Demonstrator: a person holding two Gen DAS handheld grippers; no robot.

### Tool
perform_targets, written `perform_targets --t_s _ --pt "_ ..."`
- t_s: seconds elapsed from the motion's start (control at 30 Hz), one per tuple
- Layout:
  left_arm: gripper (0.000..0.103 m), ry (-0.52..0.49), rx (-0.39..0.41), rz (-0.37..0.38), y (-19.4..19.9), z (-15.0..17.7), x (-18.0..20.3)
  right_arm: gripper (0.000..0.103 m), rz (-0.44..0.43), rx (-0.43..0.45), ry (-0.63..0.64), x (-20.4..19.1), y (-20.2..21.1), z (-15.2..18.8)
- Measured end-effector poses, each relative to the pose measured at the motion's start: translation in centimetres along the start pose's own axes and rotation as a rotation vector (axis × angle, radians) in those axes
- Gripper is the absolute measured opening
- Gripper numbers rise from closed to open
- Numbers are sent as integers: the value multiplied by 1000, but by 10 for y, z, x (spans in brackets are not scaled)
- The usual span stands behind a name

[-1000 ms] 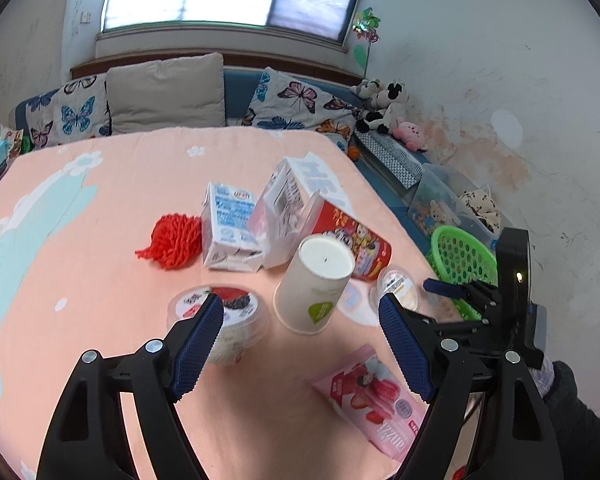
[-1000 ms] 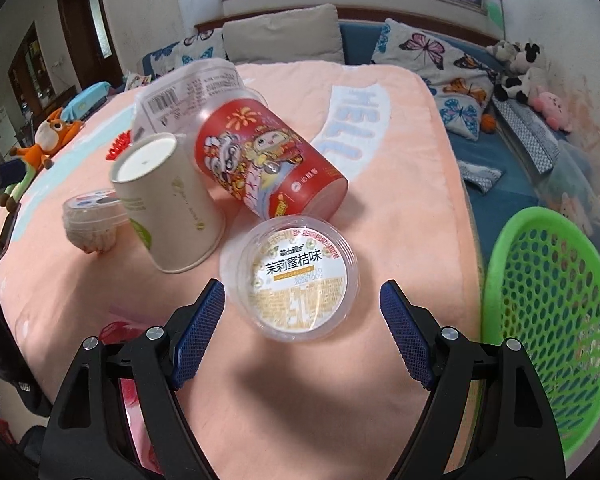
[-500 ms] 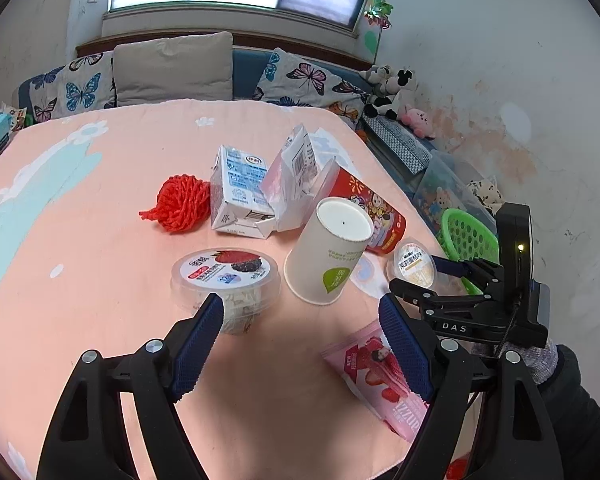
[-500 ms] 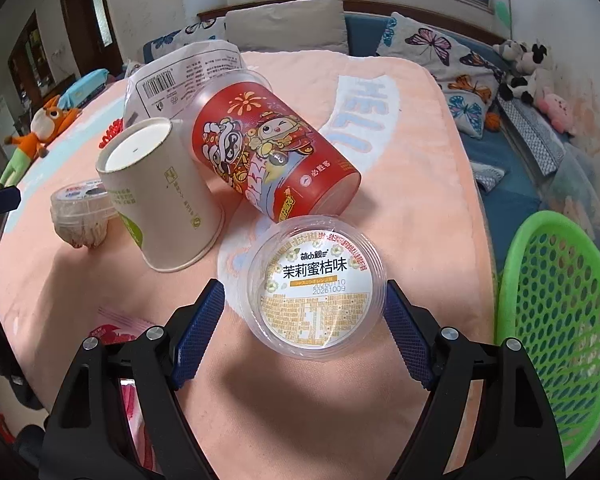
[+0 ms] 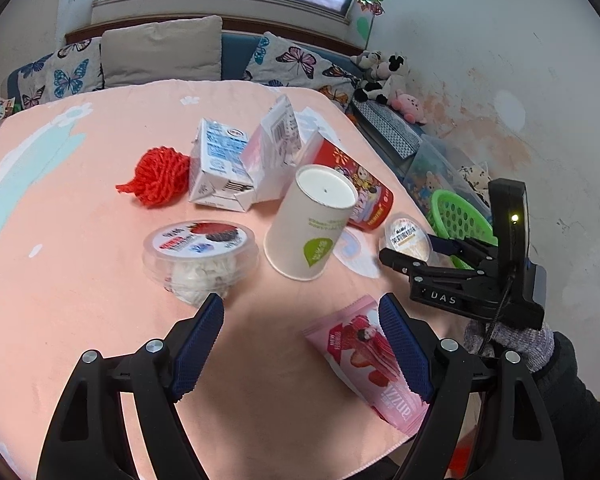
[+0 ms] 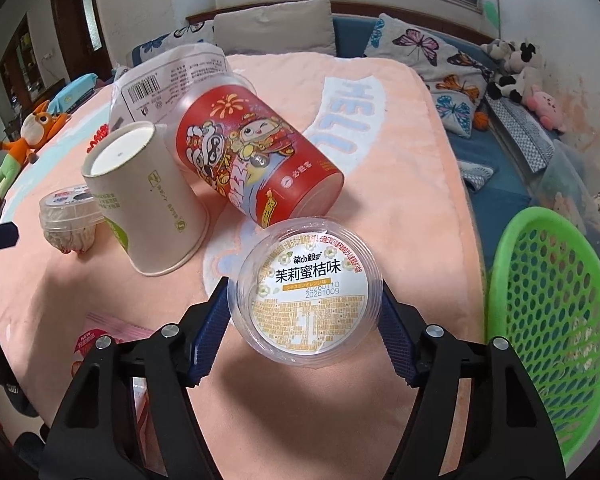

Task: Collect trash
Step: 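Return to the table and grasp the round dessert cup with the right tool, then carry the dessert cup with the right tool while the left tool grasps the pink wrapper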

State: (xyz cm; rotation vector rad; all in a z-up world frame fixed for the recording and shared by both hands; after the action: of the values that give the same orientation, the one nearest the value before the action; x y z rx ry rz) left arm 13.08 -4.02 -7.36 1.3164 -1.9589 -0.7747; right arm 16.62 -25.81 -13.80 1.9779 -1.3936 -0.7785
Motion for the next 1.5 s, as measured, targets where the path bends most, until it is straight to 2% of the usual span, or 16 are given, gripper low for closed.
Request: perform_targets --t_s 0.37,0.57,0.77,1.07,1.4,1.43,1.5 --pt "76 14 -90 55 -15 15 25 69 16 64 -19 10 40 10" --pt "80 76 -191 73 -33 22 41 69 33 93 -38 21 63 22" --pt "83 124 -261 53 -51 23 51 69 47 107 -64 36 77 35" --pt "84 140 -325 -26 -72 23 59 69 60 115 -101 50 85 49" --pt "84 126 -347 -68 -84 25 66 69 79 113 -126 59 91 57" --pt "83 121 -347 -75 -84 24 67 69 82 113 -127 60 91 58" --pt "76 114 -346 -78 -87 22 72 69 86 113 -131 61 93 60"
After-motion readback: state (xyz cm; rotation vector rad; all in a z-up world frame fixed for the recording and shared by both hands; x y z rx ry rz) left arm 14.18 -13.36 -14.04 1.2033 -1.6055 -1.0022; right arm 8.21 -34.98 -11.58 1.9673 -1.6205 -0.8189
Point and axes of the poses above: each gripper's, at about its wrist camera, not at the fingertips, and y roughly against the way its jaws point, x to its right, z to its underside, the point moved 3 cm from there along -y, roughly the way its jaws point, and after that the axes turned 8 degrees about -z, right-handed, at the moved point
